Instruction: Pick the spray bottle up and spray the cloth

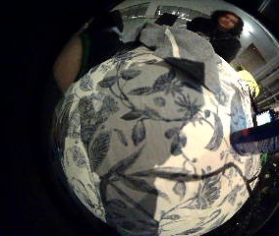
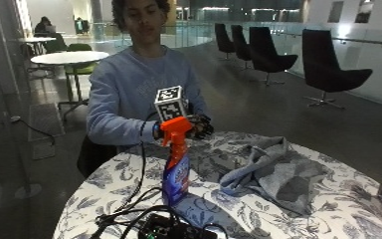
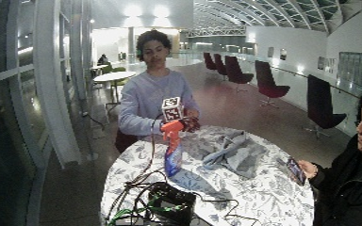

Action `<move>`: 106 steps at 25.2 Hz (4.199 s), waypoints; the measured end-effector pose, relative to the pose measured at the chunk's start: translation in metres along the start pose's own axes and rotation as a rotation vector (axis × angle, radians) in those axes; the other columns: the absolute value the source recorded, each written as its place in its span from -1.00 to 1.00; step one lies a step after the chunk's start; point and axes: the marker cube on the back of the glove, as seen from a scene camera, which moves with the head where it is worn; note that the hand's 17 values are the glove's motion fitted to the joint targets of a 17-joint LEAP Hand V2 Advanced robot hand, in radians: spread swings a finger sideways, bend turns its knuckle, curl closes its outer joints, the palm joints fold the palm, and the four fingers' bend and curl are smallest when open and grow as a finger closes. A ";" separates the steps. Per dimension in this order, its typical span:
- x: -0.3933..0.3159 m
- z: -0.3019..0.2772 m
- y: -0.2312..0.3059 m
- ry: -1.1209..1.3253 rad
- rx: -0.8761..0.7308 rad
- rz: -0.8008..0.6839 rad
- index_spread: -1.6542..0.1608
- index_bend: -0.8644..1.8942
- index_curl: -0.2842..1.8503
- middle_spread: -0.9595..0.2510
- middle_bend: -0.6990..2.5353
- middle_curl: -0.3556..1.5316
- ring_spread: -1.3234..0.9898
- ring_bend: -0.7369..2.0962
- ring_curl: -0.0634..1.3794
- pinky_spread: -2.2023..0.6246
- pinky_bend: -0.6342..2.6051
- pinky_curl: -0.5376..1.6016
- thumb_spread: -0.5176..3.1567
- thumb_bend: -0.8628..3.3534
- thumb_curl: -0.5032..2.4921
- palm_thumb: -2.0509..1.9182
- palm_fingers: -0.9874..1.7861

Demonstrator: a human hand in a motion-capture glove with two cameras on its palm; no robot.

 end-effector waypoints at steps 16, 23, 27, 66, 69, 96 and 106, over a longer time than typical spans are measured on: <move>0.097 -0.079 0.090 -0.600 0.602 0.542 0.39 -0.30 -0.52 0.52 -0.38 -0.29 0.17 -0.23 -0.53 0.71 -0.46 -0.24 -0.16 -0.55 -0.51 0.32 0.13; 0.131 -0.075 0.082 -0.560 0.788 0.617 0.39 -0.30 -0.53 0.53 -0.38 -0.27 0.17 -0.21 -0.51 0.71 -0.45 -0.22 -0.16 -0.57 -0.50 0.32 0.12; 0.160 -0.072 0.073 -0.506 0.734 0.682 0.39 -0.31 -0.54 0.55 -0.38 -0.26 0.18 -0.22 -0.50 0.71 -0.42 -0.20 -0.17 -0.59 -0.49 0.33 0.08; 0.157 -0.093 -0.036 -0.849 0.329 0.486 0.49 -0.31 -0.51 0.49 -0.38 -0.18 0.13 -0.06 -0.38 0.75 -0.40 -0.18 -0.28 -0.58 -0.31 0.48 0.38; 0.140 -0.095 -0.050 -0.905 0.197 0.465 0.50 -0.30 -0.51 0.50 -0.38 -0.18 0.13 -0.07 -0.37 0.74 -0.40 -0.17 -0.25 -0.60 -0.31 0.45 0.40; 0.092 -0.048 -0.112 -1.011 -0.274 0.573 0.64 -0.32 -0.54 0.54 -0.40 -0.15 0.17 -0.04 -0.34 0.73 -0.37 -0.15 -0.11 -0.60 -0.34 0.40 0.47; 0.092 -0.046 -0.115 -1.005 -0.276 0.588 0.65 -0.32 -0.55 0.56 -0.41 -0.14 0.17 -0.04 -0.34 0.73 -0.37 -0.15 -0.10 -0.60 -0.34 0.39 0.48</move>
